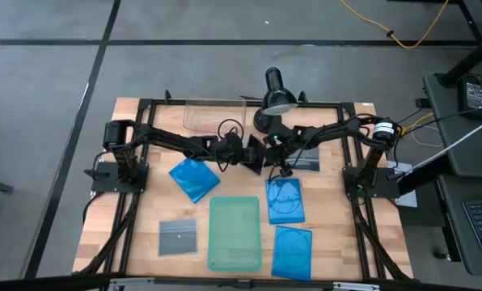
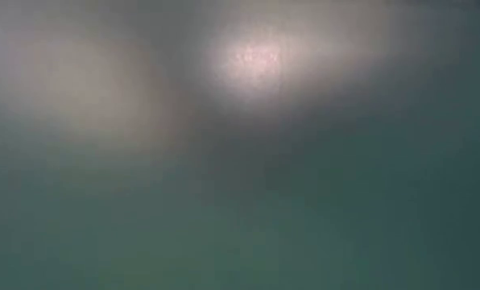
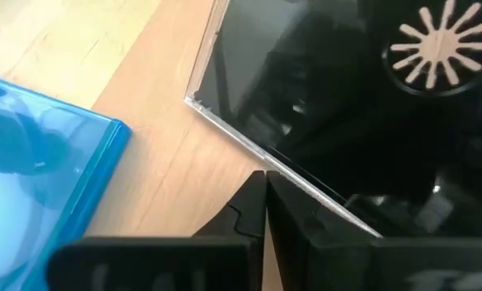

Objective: Pick & place jewel cases by type
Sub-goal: Put the middle black CD case into the transparent bin

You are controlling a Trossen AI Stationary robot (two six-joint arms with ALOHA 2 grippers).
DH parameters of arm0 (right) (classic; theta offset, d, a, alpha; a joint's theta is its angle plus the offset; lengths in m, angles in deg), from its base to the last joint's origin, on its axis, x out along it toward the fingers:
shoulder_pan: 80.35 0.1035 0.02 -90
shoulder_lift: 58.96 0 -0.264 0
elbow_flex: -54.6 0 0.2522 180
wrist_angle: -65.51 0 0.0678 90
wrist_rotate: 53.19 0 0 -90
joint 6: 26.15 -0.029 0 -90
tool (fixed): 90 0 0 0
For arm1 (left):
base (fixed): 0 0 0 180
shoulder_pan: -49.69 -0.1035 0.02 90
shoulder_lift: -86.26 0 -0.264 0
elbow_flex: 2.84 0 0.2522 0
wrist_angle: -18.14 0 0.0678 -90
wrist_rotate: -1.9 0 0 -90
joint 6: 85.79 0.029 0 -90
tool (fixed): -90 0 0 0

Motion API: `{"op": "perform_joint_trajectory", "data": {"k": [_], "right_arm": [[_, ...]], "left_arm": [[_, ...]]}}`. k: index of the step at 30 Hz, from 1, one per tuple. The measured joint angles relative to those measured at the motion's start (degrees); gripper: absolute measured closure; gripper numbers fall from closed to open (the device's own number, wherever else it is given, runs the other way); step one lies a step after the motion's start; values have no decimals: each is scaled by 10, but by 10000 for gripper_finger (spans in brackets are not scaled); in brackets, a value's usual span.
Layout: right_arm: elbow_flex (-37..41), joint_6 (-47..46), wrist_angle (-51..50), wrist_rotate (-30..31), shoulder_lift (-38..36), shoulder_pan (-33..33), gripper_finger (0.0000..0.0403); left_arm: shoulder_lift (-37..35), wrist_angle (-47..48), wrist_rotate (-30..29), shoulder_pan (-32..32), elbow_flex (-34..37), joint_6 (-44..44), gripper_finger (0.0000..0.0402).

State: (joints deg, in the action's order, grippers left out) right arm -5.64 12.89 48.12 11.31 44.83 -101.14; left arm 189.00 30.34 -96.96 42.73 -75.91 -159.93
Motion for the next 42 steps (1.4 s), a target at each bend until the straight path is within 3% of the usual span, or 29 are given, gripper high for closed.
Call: {"op": "perform_joint_trajectory", "data": {"k": [9,20,27,33,42], "right_arm": [[3,-12,-51,-16,-35,0,380],[2,-13,-178,1,-146,-27,381],[2,-35,-186,6,-238,-54,397],[1,-96,-178,5,-317,-62,387],[1,-241,-112,22,-453,-53,398]], "left_arm": [[0,0,30,4,0,25,380],[-51,8,2,21,1,46,387],[-141,52,-75,46,1,95,389],[-215,105,-163,67,1,218,389],[-295,121,-230,74,1,380,389]]}}
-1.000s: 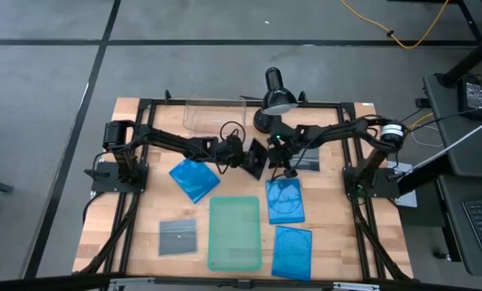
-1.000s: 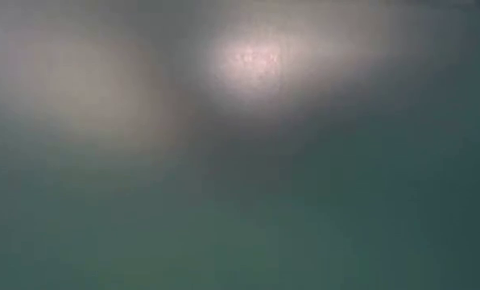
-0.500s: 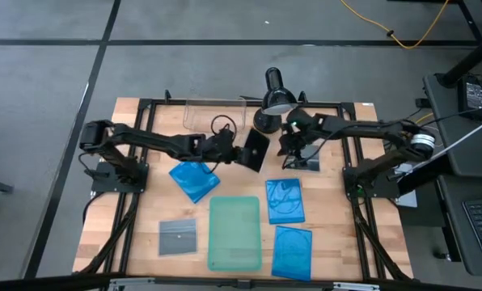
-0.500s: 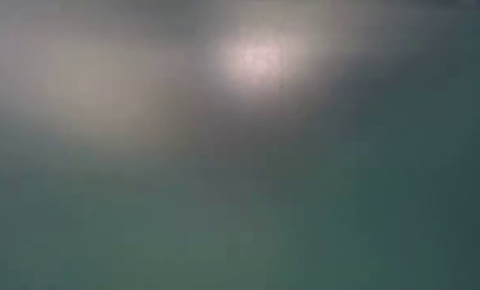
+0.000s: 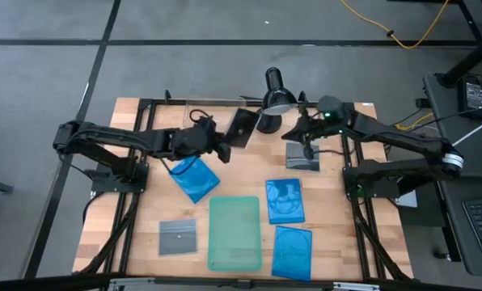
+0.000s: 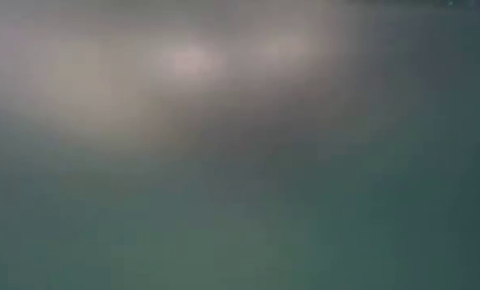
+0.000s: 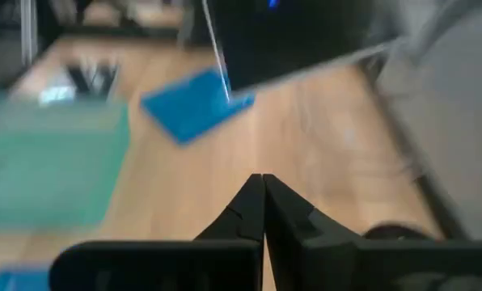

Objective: Pick & place jewel cases by type
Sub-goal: Put the middle black CD case into the transparent bin

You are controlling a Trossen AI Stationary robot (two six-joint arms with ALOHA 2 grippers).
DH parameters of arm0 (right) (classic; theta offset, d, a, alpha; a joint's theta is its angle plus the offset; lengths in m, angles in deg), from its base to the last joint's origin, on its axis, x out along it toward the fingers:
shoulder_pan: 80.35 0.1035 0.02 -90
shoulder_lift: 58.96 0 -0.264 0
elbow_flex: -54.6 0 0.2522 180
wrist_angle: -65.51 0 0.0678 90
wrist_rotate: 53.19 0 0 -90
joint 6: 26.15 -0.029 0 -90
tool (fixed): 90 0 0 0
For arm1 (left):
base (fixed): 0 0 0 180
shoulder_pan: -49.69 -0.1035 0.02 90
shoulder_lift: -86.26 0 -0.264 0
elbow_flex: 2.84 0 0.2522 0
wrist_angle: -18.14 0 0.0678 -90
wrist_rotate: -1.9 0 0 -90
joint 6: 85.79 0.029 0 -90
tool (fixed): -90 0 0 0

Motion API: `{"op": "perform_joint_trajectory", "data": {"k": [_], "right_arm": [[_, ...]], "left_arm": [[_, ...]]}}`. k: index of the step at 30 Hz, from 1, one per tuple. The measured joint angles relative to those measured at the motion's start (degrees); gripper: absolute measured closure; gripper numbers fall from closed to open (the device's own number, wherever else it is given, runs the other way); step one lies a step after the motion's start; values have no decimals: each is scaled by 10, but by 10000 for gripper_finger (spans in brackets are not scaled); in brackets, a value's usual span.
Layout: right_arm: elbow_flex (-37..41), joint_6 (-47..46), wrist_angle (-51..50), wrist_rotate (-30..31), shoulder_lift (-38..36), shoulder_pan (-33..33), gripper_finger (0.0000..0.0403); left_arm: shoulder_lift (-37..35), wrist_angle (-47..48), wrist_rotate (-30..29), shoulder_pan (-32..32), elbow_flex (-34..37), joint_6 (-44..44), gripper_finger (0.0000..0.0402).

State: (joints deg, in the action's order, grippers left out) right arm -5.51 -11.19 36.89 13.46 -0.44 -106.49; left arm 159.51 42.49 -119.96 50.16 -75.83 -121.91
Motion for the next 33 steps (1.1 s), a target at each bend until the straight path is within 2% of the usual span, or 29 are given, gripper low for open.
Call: {"op": "perform_joint_trajectory", "data": {"k": [8,13,19,23,33], "right_arm": [[0,-32,23,88,-82,19,387],[0,-57,22,97,-98,20,397],[0,-57,30,98,-100,20,388],[0,-56,52,98,-100,20,379],[0,-57,95,98,-99,20,397]], "left_arm": [[-41,-13,-10,8,0,150,389],[-63,-68,3,30,0,232,389],[-90,-162,11,85,-1,396,389],[-102,-190,-48,124,-1,481,389],[-106,-207,-277,211,-1,667,389]]}}
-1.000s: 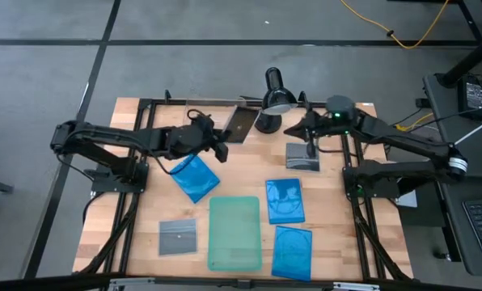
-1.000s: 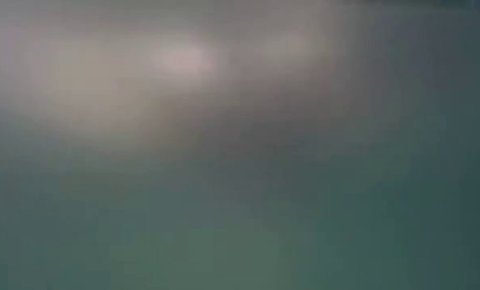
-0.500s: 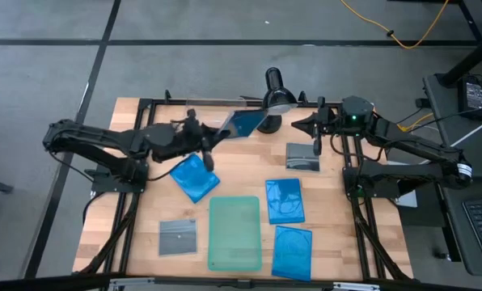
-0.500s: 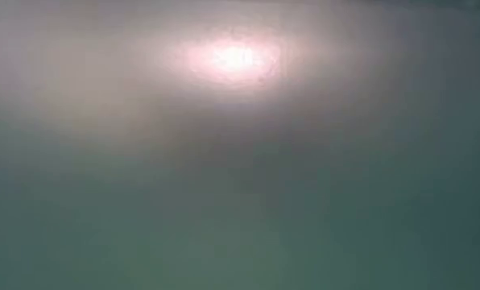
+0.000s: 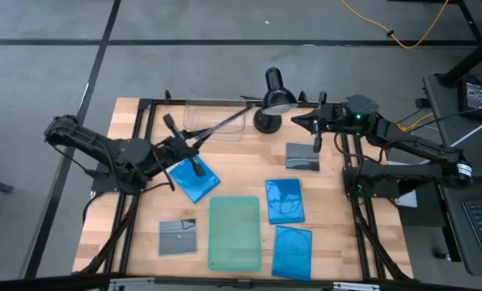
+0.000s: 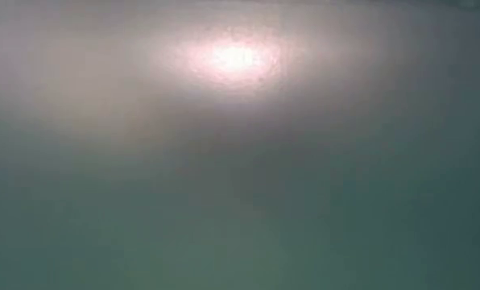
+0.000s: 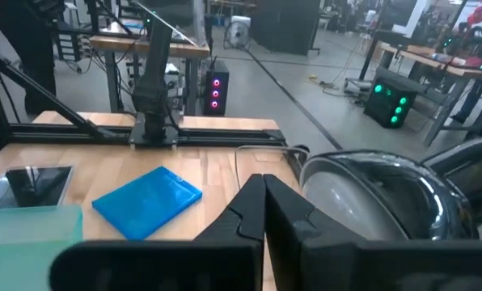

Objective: Pick & place jewel cases by type
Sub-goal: Put the middle black CD case into the transparent bin

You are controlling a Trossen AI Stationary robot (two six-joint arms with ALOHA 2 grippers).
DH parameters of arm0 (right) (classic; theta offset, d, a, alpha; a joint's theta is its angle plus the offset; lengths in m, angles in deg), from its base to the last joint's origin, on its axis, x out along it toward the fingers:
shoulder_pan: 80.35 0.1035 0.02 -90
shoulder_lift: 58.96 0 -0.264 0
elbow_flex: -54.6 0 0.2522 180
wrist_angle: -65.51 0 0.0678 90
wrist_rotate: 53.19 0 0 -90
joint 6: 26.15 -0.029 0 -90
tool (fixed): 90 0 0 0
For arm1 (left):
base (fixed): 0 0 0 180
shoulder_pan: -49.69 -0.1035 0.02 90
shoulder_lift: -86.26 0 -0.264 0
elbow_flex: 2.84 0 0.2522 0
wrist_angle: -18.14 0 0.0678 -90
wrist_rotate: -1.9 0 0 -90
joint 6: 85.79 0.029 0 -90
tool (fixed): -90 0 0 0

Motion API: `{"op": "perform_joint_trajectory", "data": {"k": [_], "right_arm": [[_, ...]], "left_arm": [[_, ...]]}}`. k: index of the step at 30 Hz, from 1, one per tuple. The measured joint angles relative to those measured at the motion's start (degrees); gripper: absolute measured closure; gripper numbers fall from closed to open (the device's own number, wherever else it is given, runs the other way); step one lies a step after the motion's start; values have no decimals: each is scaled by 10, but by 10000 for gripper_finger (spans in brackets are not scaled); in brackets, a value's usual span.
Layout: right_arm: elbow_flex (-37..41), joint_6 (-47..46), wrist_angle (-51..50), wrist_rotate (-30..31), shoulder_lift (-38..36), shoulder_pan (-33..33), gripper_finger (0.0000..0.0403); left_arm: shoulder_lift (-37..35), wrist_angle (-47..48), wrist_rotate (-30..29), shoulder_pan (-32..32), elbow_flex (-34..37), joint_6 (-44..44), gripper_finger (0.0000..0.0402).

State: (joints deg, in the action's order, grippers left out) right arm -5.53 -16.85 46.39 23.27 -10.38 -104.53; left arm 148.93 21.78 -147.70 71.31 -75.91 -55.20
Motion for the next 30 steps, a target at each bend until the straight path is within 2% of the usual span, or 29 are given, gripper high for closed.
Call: {"op": "perform_joint_trajectory", "data": {"k": [5,11,26,30], "right_arm": [[0,0,6,0,0,0,383],[0,0,10,1,0,0,375],[0,-1,9,6,0,0,374],[0,0,8,6,0,0,373]], "left_arm": [[0,-32,-43,18,0,41,389],[0,-39,-41,20,0,24,389],[-19,-27,-3,19,0,-246,389],[-22,20,15,13,0,-379,389]]}}
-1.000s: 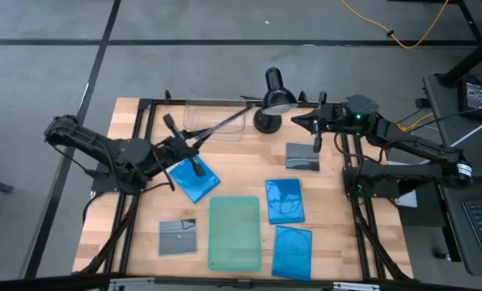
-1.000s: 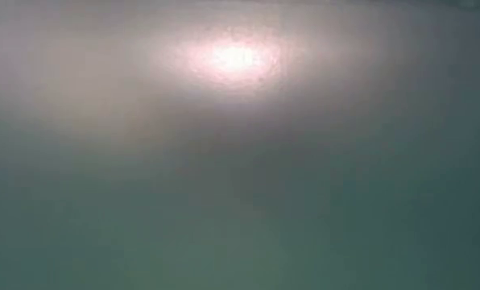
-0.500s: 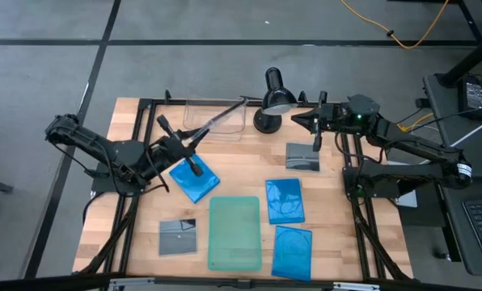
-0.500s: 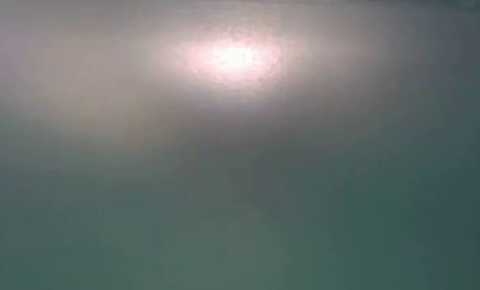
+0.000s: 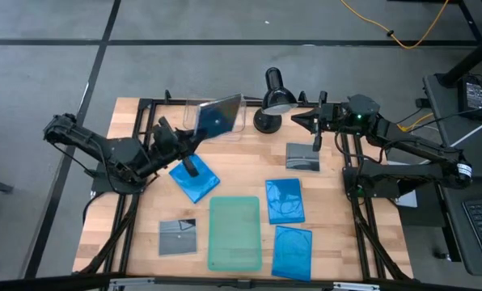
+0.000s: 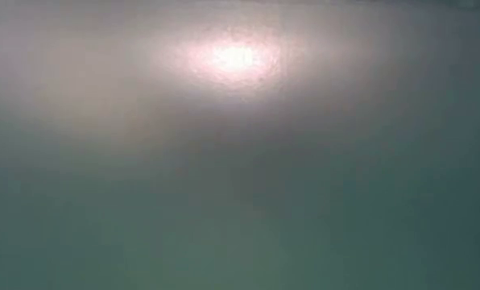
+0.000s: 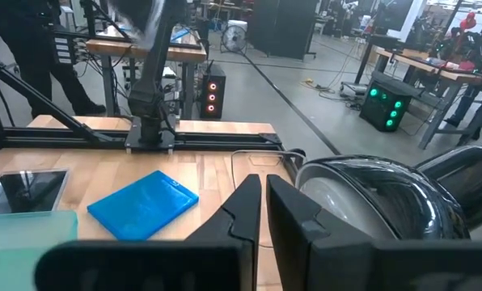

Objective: Pick & place jewel cases by type
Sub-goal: Put the middle black CD case into the transparent bin

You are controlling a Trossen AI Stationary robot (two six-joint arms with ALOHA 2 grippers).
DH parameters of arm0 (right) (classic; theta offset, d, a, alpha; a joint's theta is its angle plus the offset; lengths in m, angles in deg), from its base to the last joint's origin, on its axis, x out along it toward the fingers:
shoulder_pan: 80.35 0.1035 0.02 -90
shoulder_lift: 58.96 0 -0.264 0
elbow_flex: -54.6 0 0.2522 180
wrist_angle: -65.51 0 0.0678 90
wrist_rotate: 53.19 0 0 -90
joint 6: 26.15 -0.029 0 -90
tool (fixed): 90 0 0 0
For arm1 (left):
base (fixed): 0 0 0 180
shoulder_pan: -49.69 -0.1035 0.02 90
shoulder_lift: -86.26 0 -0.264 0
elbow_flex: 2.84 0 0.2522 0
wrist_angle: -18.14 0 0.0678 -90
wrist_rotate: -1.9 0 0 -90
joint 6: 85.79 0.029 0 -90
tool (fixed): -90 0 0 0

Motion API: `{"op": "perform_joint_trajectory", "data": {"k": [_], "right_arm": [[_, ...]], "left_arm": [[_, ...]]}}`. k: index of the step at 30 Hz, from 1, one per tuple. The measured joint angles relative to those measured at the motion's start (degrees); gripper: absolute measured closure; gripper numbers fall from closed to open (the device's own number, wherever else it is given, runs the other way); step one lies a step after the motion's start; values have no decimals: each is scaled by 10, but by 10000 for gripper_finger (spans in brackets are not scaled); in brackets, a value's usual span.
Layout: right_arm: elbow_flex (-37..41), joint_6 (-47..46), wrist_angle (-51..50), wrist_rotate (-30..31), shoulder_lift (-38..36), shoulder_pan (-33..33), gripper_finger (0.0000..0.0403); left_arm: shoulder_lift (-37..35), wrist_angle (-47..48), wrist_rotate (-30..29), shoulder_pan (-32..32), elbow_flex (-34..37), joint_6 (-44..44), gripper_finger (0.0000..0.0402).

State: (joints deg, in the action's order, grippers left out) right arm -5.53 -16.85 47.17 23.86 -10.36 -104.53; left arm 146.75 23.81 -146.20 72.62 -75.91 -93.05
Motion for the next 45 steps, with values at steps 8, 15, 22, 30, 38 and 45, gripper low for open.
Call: {"op": "perform_joint_trajectory", "data": {"k": [8,15,22,30,38,45], "right_arm": [[0,3,-13,0,0,0,373],[0,18,-15,-1,0,0,373],[0,19,-15,-2,0,0,373],[0,30,-15,-2,0,0,373],[0,30,-15,-2,0,0,373],[0,30,-15,-2,0,0,373]], "left_arm": [[2,72,60,-26,0,-320,389],[2,57,83,-33,0,-478,388],[2,53,94,-36,0,-559,388],[2,53,90,-36,0,-482,388],[2,56,98,-36,0,-320,387],[2,85,98,-31,0,-172,387]]}}
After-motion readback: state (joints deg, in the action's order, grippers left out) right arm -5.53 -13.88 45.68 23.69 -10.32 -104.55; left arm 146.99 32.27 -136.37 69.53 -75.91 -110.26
